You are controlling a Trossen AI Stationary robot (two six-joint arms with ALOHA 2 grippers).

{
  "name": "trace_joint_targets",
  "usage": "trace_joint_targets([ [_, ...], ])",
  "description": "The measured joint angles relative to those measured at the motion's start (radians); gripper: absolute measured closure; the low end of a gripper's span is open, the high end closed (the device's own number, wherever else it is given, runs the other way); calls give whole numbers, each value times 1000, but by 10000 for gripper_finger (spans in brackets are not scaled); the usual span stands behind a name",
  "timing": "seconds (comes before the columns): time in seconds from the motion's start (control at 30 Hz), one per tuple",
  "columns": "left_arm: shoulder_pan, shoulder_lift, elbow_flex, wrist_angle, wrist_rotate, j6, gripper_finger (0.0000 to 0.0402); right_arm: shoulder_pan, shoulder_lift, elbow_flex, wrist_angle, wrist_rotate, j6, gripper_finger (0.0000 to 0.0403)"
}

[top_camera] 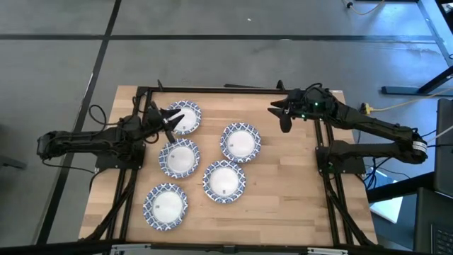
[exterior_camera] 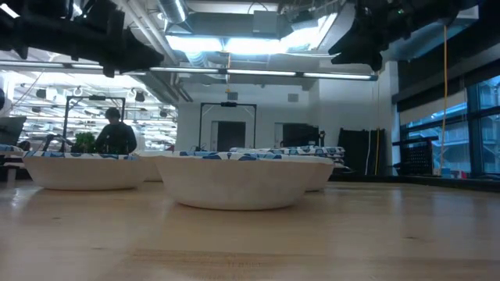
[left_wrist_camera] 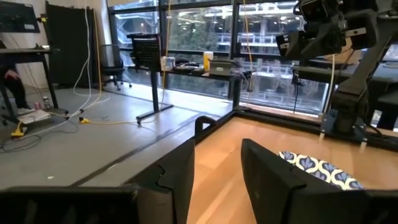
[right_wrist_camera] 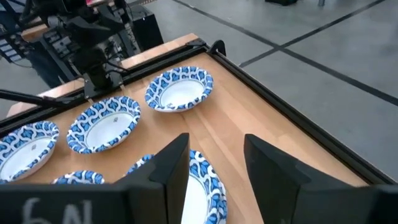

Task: Nest bowls inside each other
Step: Stack the bowl on top of the bowl on the table

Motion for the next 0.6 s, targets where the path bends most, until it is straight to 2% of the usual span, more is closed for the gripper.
trace_joint_targets([
  [0.1,0,6,0,-1,0,8,254,0,0,0,-2,0,-18,249],
  [0.37,0,10,0,6,-26,-18,166,0,0,0,-2,0,-25,249],
  [0.6,0,5,0,10,20,-50,158,0,0,1,-36,0,-26,249],
])
